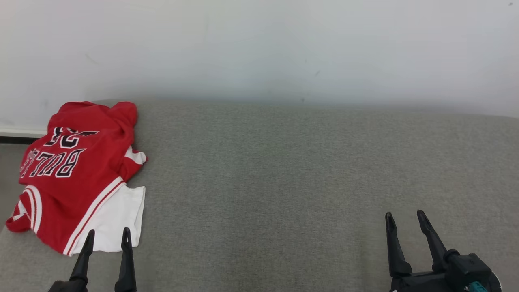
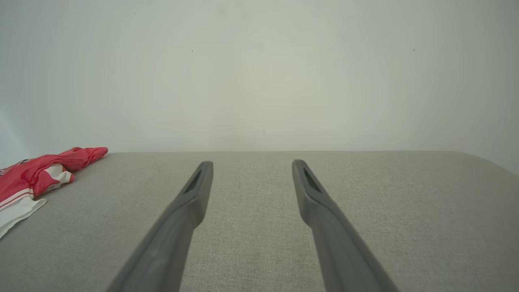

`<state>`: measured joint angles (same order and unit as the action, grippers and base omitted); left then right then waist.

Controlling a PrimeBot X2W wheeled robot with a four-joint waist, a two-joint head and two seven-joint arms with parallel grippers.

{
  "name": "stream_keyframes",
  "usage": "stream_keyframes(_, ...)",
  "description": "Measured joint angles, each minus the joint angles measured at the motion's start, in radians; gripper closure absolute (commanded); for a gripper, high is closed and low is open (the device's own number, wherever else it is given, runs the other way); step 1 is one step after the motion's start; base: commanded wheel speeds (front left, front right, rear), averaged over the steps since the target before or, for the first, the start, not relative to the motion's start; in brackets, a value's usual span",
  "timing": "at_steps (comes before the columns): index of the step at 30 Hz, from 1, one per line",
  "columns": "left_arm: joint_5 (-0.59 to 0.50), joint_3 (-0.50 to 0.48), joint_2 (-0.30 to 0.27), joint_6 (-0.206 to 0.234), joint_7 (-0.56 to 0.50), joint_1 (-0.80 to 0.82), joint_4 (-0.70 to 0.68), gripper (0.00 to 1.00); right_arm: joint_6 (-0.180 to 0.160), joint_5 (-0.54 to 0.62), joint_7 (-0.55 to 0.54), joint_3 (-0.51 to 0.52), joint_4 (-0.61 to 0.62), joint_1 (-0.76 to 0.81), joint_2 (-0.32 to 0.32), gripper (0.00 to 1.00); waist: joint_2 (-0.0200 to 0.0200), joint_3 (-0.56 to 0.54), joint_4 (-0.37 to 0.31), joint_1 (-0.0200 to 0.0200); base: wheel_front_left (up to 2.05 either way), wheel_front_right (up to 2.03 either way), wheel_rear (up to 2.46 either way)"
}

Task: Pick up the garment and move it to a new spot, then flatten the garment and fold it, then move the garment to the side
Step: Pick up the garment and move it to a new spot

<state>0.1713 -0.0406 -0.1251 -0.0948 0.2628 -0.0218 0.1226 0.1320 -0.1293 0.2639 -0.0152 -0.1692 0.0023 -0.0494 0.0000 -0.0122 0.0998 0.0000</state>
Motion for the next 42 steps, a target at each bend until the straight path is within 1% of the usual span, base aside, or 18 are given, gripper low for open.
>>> stream_keyframes(2, 0.0, -0.002, 0.0, 0.007, 0.0, 0.0, 0.003, 0.0, 0.0, -0.002, 0.0, 0.0, -0.004, 0.0, 0.0, 0.0, 0.0, 0.0, 0.023, -0.0001, 0.0, 0.0, 0.0)
stream_keyframes(7, 0.0, -0.005, 0.0, 0.009, 0.0, -0.002, 0.017, 0.0, 0.0, -0.003, 0.0, -0.002, -0.01, 0.003, 0.0, 0.0, 0.0, -0.001, 0.091, 0.0, 0.0, 0.0, 0.0)
stream_keyframes(20, 0.005, -0.016, -0.006, 0.02, 0.0, -0.014, 0.029, 0.0, 0.0, -0.017, -0.001, -0.018, -0.029, 0.005, 0.0, 0.0, 0.0, 0.0, 0.301, 0.0, 0.0, 0.0, 0.0)
stream_keyframes(26, 0.016, -0.063, -0.006, 0.045, 0.0, -0.041, -0.003, 0.0, 0.0, -0.019, -0.003, -0.07, -0.043, -0.032, 0.0, 0.0, 0.0, 0.006, 0.38, 0.0, 0.0, 0.0, 0.0)
stream_keyframes(29, 0.019, -0.081, 0.001, 0.056, 0.0, -0.059, -0.021, 0.0, 0.0, -0.018, -0.004, -0.086, -0.057, -0.054, 0.001, 0.0, 0.0, 0.017, 0.4, 0.0, 0.0, 0.0, 0.0)
stream_keyframes(34, 0.022, -0.098, 0.012, 0.061, 0.0, -0.075, -0.036, 0.0, 0.0, -0.012, -0.004, -0.094, -0.07, -0.07, 0.0, 0.0, 0.0, 0.033, 0.41, 0.0, 0.0, 0.0, 0.0)
stream_keyframes(39, 0.022, -0.105, 0.02, 0.061, 0.0, -0.077, -0.038, 0.0, 0.0, -0.011, -0.004, -0.094, -0.077, -0.075, -0.002, 0.0, 0.0, 0.039, 0.411, 0.0, 0.0, 0.0, 0.0)
stream_keyframes(42, 0.022, -0.105, 0.019, 0.05, 0.0, -0.063, -0.02, 0.0, 0.0, -0.01, -0.004, -0.079, -0.076, -0.072, -0.002, 0.0, 0.0, 0.042, 0.407, 0.0, 0.0, 0.0, 0.0)
